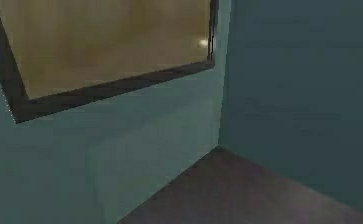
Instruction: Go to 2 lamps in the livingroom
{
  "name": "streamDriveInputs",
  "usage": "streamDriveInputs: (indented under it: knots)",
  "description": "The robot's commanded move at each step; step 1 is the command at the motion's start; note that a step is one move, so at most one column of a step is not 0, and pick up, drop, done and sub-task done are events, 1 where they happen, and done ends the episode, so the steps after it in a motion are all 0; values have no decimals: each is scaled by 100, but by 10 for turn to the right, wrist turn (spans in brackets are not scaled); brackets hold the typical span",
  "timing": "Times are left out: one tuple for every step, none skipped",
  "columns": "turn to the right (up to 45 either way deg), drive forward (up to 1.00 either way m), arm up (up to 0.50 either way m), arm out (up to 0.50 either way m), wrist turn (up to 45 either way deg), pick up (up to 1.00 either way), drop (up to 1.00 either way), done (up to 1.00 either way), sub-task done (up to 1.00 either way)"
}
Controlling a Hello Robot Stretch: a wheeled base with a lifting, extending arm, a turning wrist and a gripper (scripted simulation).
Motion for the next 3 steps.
streamDriveInputs:
  knots:
    - [420, 0, 0, 0, 0, 0, 0, 0, 0]
    - [0, 70, 0, 0, 0, 0, 0, 0, 0]
    - [450, 0, 0, 0, 0, 0, 0, 0, 0]
